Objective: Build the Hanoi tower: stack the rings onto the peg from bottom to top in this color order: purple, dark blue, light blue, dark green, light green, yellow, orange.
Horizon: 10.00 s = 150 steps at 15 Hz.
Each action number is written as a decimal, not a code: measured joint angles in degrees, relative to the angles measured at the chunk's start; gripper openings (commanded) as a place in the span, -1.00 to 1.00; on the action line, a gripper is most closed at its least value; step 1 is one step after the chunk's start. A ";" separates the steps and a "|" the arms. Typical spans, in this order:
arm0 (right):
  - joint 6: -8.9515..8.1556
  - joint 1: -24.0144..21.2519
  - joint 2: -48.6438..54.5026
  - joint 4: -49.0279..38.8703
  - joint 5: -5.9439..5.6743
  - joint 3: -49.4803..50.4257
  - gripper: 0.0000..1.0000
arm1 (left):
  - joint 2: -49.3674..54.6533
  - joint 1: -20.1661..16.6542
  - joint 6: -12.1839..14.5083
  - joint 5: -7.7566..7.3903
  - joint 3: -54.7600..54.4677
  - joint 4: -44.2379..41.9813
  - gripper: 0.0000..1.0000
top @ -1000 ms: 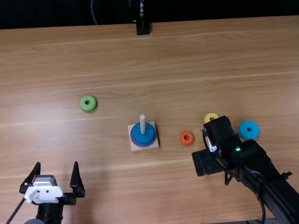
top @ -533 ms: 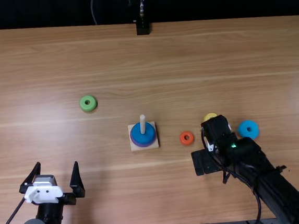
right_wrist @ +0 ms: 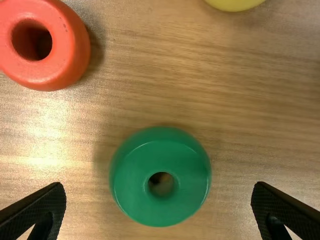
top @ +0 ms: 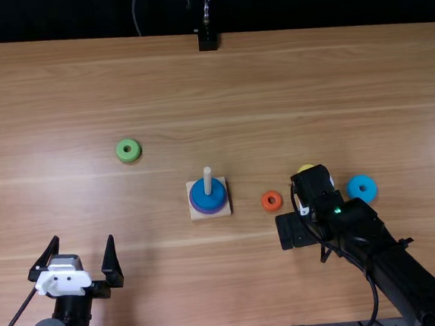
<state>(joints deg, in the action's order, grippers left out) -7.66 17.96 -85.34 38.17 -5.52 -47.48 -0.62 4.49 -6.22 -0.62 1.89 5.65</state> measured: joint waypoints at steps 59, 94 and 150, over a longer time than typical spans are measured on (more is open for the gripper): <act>11.02 -26.64 -17.90 -9.18 0.00 -13.00 1.00 | 0.00 0.00 -0.02 -0.02 0.00 -0.04 1.00; 17.90 2.01 -12.11 18.43 7.13 -44.68 -1.00 | 0.00 0.02 -0.02 0.00 0.00 0.00 1.00; 15.21 20.31 -22.45 23.52 7.37 -60.57 -0.22 | 0.00 0.02 0.00 0.00 0.00 -0.02 1.00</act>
<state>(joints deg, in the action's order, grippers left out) 7.55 38.26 -107.79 61.69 1.85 -108.05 -0.62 4.51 -6.22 -0.62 1.89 5.63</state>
